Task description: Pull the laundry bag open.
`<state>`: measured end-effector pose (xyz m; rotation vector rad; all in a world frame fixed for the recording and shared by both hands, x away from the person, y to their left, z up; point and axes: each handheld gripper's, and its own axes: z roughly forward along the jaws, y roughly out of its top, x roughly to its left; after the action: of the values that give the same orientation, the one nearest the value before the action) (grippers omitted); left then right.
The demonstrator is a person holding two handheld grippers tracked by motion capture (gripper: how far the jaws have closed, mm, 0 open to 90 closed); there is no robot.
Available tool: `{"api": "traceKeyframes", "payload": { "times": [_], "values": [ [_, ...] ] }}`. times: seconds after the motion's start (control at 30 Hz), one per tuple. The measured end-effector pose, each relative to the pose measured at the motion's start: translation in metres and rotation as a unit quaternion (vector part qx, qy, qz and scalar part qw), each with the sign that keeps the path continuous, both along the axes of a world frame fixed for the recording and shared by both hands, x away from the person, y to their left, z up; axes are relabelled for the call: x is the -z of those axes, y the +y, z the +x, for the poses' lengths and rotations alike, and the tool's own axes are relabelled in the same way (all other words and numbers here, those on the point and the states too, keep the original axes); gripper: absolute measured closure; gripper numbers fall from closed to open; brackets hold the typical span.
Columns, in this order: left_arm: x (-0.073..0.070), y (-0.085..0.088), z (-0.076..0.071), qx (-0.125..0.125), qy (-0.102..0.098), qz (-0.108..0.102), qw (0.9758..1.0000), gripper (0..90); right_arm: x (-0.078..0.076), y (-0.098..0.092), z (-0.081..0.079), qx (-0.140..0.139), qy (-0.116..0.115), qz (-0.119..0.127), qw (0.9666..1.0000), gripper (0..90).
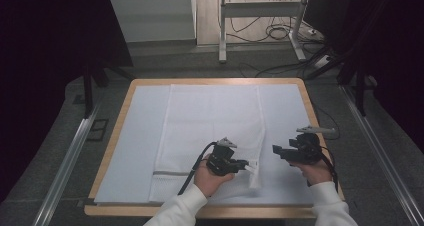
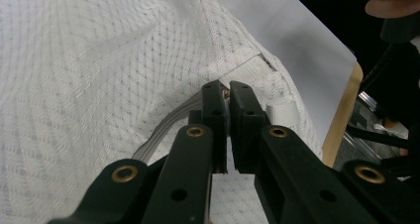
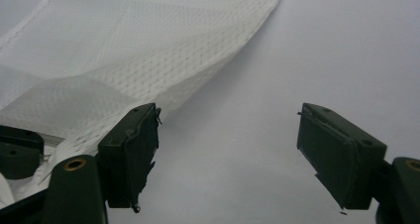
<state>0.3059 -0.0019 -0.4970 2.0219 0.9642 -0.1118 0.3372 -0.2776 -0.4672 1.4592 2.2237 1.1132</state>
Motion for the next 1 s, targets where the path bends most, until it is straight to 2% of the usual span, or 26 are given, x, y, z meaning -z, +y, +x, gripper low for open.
{"api": "traceKeyframes", "payload": {
  "times": [0.4, 0.67, 0.7, 0.93, 1.0],
  "values": [
    [0.002, -0.004, 0.000, 0.001, 0.002, 0.000, 1.0000, 87.1, 0.000, 0.016, -0.001, -0.016, 0.033, 0.023, 0.9991, 21.1],
    [0.003, -0.007, -0.001, 0.001, 0.002, -0.001, 1.0000, 87.1, 0.004, 0.025, 0.000, -0.015, 0.052, 0.032, 0.9980, 21.1],
    [0.004, -0.008, -0.001, 0.002, 0.003, 0.000, 1.0000, 87.1, 0.005, 0.027, 0.000, -0.013, 0.062, 0.039, 0.9973, 20.9],
    [0.004, -0.009, -0.002, 0.005, 0.002, 0.001, 1.0000, 87.1, 0.011, 0.035, 0.001, -0.021, 0.077, 0.043, 0.9959, 20.9],
    [0.004, -0.009, -0.002, 0.005, 0.002, 0.002, 1.0000, 87.1, 0.012, 0.037, 0.001, -0.015, 0.079, 0.048, 0.9956, 19.8]
  ]
}}
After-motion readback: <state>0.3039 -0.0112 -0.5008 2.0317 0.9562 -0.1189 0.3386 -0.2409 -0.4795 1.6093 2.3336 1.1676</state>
